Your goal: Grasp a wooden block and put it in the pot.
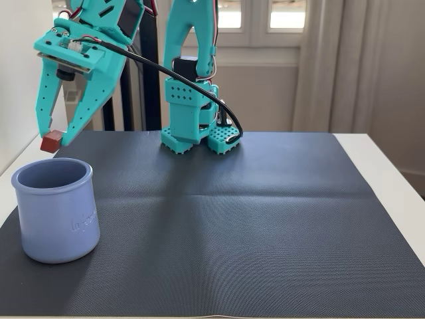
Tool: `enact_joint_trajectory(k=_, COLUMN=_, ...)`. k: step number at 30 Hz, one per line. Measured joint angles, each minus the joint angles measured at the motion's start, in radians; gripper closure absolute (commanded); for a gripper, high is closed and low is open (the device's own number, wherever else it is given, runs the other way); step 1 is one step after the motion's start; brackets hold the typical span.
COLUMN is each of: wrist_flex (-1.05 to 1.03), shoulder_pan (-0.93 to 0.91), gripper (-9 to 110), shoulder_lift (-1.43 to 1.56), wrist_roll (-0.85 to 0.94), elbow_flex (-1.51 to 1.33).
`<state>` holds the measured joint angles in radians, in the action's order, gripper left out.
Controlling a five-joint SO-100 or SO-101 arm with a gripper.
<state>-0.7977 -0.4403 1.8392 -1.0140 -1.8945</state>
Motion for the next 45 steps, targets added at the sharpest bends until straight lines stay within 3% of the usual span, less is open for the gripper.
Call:
enact_joint_trajectory(k=4, wrist_flex=0.011, shoulder_pan=0.005, gripper=84, shoulder_lift=0.000, wrist_roll=0.000, elbow_flex=0.000)
enact_joint_trajectory(k=7, wrist_flex=0.015, shoulder_pan=0.002, gripper=88, shoulder_lift=0.000, wrist_roll=0.015, elbow_flex=0.000)
enact_joint_trajectory(k=10, wrist_flex=0.015, shoulder_pan=0.003, gripper=101, shoulder_lift=0.000, wrist_roll=0.021, elbow_flex=0.000)
enact_joint_trajectory(k=18, wrist_flex=0.015, shoulder_pan=0.023, gripper=101, shoulder_lift=0.000, wrist_roll=0.075, elbow_flex=0.000)
enact_joint_trajectory(k=28, wrist_flex=0.015, shoulder_pan=0.147, gripper=101, shoulder_lift=0.255, wrist_roll=0.413, elbow_flex=-0.072)
enact_joint_trajectory(k=38, wrist_flex=0.015, shoulder_pan=0.314, gripper=101, shoulder_lift=0.732, wrist_roll=0.804, elbow_flex=-0.360)
enact_joint_trajectory(k=45, wrist_flex=0.015, shoulder_pan=0.419, gripper=101, shoulder_lift=0.977, wrist_roll=0.957, elbow_flex=-0.546)
